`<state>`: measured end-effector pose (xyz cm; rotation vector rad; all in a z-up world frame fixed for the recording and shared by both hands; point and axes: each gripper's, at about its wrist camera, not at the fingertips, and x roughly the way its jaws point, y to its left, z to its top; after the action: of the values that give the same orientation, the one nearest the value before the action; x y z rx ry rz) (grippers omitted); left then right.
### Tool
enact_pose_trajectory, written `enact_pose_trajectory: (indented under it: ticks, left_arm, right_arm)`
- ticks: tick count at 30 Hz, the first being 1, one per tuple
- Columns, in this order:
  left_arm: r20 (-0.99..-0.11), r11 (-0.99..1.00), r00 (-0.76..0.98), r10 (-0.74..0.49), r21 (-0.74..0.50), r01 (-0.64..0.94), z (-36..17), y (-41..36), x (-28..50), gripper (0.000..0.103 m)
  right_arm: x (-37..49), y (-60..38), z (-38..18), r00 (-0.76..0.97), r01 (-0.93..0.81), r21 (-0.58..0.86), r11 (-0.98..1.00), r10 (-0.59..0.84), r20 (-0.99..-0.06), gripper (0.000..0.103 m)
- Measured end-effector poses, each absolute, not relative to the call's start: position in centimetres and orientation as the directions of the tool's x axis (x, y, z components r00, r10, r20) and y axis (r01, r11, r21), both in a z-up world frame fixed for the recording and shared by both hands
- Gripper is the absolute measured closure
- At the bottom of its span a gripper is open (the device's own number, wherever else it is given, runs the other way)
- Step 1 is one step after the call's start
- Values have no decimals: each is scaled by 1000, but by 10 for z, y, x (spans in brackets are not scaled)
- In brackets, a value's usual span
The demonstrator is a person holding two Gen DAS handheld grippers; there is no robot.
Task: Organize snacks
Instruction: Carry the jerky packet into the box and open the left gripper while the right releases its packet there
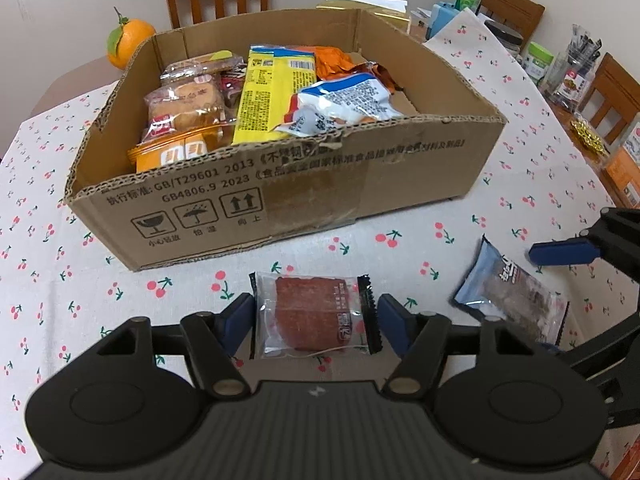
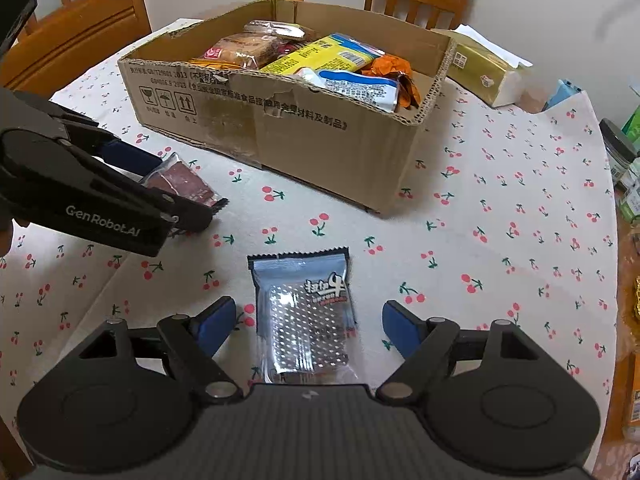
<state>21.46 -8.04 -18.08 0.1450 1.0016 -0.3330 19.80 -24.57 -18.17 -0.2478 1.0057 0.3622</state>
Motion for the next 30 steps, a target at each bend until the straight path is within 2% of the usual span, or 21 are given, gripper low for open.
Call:
enact_pose_trajectory:
  ticks: [1,11,16,18,20,30]
  left_arm:
    - [-845,938,491,-211,-33,345,-181,-81,214,27]
    - [-846,935,497,-193,-5,354,-184,-87,208,22]
    - [-841,936,504,-199,-10,353,-183,-84,207,30]
    - [-841,934,501,-202,-12,356,-182,-83,208,33]
    - [-842,933,498,-208,-18,359,-180,-82,207,37]
    - [-854,912,459,-243,-41,407,-171,-77,203,45]
  right_arm:
    - [198,-247,-182,483,-405,-37,913,179,-857,19]
    - [193,-245,-184,483,-406,-25,914,191,-854,21]
    - [192,-244,-181,482,-414,-12,910,208,-851,34]
    - [192,-244,-180,487,-411,-14,911,206,-849,45]
    - [192,-244,-179,486,-409,-10,913,209,-849,50]
    - [191,-252,-172,494,-367,-8,930,187,-849,51]
